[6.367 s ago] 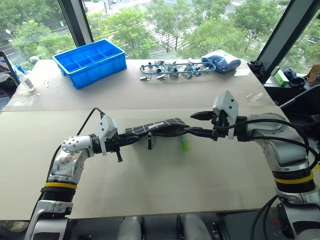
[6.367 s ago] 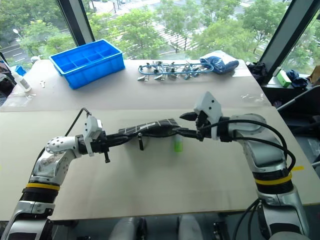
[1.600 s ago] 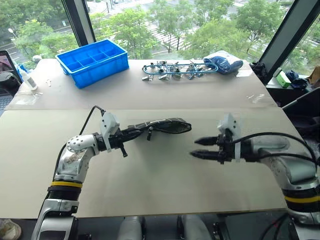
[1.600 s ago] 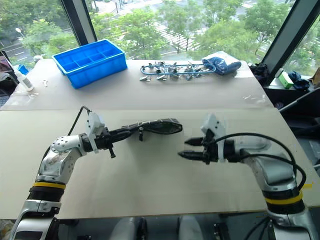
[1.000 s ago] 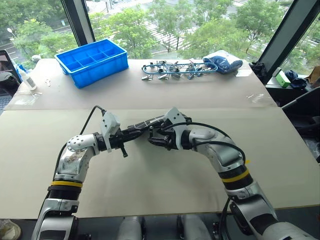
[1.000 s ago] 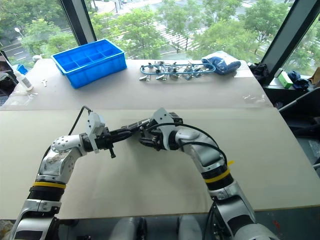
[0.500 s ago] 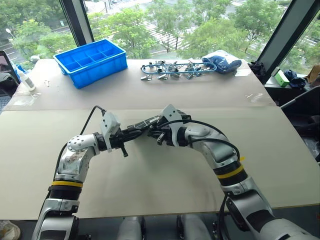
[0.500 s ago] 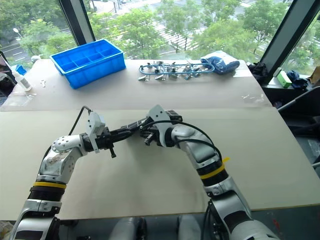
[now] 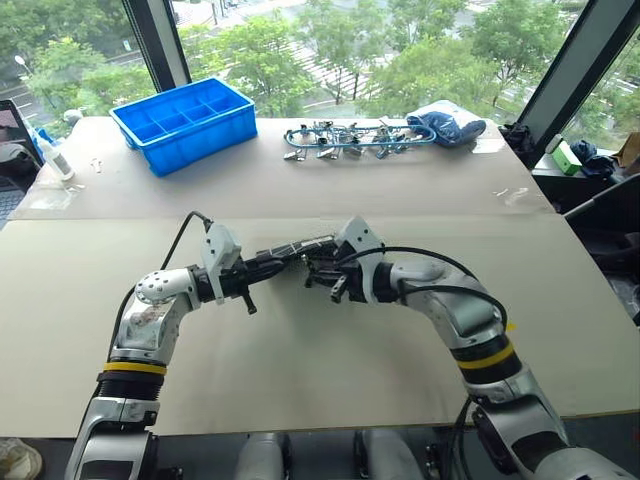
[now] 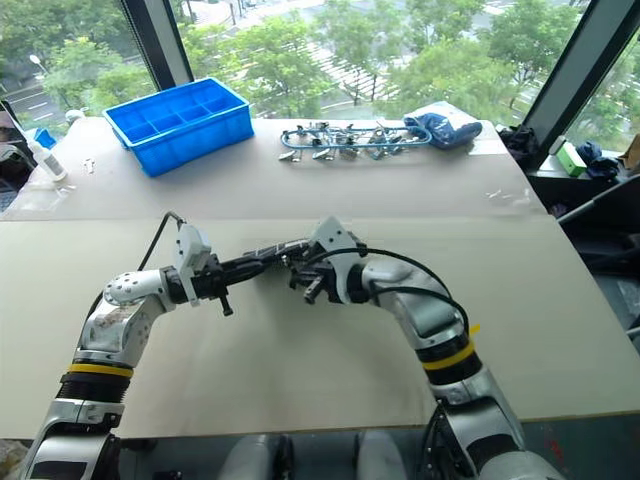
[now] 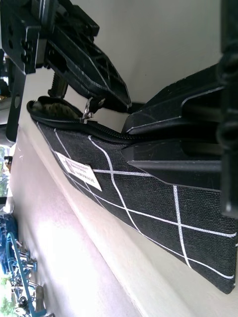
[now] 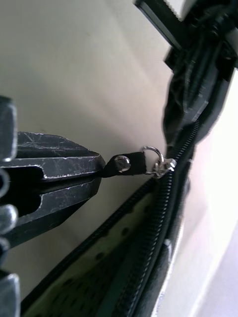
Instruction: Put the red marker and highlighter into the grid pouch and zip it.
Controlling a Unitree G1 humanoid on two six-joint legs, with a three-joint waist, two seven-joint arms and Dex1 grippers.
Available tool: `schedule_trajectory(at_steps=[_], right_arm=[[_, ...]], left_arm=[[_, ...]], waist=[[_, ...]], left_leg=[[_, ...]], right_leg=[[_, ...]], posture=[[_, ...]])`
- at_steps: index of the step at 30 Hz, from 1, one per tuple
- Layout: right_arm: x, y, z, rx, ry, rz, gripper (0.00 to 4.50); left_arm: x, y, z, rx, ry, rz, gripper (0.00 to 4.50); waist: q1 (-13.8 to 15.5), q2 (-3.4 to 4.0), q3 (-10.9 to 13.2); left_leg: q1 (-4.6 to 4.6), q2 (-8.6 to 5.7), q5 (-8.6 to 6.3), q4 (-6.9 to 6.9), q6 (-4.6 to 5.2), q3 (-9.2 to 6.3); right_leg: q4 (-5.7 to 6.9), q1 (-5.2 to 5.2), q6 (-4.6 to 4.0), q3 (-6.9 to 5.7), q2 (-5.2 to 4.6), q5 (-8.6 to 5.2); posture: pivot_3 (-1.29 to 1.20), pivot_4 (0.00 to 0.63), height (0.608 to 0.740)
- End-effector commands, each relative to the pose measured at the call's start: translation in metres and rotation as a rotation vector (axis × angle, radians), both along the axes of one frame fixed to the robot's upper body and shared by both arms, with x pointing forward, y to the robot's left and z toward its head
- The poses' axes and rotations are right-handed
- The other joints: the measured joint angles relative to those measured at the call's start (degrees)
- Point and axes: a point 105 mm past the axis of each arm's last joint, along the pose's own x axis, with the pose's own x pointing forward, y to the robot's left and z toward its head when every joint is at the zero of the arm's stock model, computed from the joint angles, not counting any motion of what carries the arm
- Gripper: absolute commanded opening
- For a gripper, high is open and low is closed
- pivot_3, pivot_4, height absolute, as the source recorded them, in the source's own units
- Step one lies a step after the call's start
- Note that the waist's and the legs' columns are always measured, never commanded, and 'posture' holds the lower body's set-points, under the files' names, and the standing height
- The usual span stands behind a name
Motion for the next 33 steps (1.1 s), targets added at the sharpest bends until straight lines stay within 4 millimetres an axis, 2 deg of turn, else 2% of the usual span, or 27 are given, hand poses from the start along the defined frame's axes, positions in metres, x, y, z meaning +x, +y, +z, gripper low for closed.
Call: schedule_trajectory(at_steps=[1,5,10,18,26,30,32,33], right_arm=[[-0.014,-0.033,0.01,-0.025,-0.041,0.012,0.02],[-0.001,-0.071,0.012,-0.07,-0.054,-0.115,0.02],[0.004,-0.098,0.017,-0.121,-0.069,-0.17,0.02],[0.004,-0.125,0.013,-0.179,-0.068,-0.188,0.02],[0.005,-0.135,0.009,-0.189,-0.068,-0.214,0.02],[0.008,-0.138,0.012,-0.178,-0.078,-0.23,0.02],[0.014,-0.133,0.018,-0.137,-0.102,-0.258,0.02],[0.013,-0.127,0.021,-0.104,-0.097,-0.244,0.31]], left_arm=[[0.0,-0.001,0.015,-0.021,-0.055,-0.005,0.0],[0.0,-0.001,0.014,-0.02,-0.052,-0.007,0.0],[0.001,-0.002,0.015,-0.02,-0.053,-0.01,0.0],[0.0,0.0,0.015,-0.016,-0.052,-0.009,0.0],[-0.001,0.003,0.015,-0.011,-0.052,-0.007,0.0],[-0.001,0.003,0.015,-0.007,-0.05,-0.012,0.0],[0.0,0.002,0.016,-0.009,-0.052,-0.015,0.0],[0.0,0.001,0.016,-0.01,-0.054,-0.016,0.0]], waist=[[0.08,0.0,0.0],[-0.17,-0.01,0.0],[-0.23,-0.01,0.0],[-0.11,-0.02,0.01],[0.05,-0.03,0.01],[0.23,-0.03,0.01],[0.28,-0.03,0.01],[0.27,-0.03,0.01]], left_leg=[[0.01,-0.01,-0.03,0.0,0.05,0.0],[0.1,0.02,-0.04,0.0,0.06,0.02],[0.11,0.02,-0.04,0.0,0.06,0.01],[0.08,0.0,-0.04,0.0,0.07,0.0],[0.09,0.01,-0.04,0.0,0.07,0.01],[0.09,0.0,-0.04,0.0,0.07,0.01],[0.09,0.0,-0.04,0.0,0.07,0.01],[0.1,0.0,-0.04,0.0,0.07,0.01]], right_leg=[[-0.06,0.01,0.01,0.01,0.0,0.0],[-0.05,0.01,0.01,0.06,0.04,0.0],[-0.03,0.02,-0.01,0.07,0.06,-0.01],[-0.08,0.03,0.0,0.07,0.03,-0.01],[-0.07,0.04,0.01,0.08,0.04,-0.01],[-0.08,0.04,0.01,0.08,0.03,-0.01],[-0.08,0.04,0.01,0.08,0.03,-0.01],[-0.08,0.04,0.01,0.08,0.03,-0.01]], posture=[[0.0,0.15,0.74],[0.0,0.15,0.74],[0.0,0.15,0.74],[0.0,0.15,0.74],[0.0,0.15,0.74],[0.0,0.15,0.74],[0.0,0.15,0.74],[0.0,0.15,0.74]])
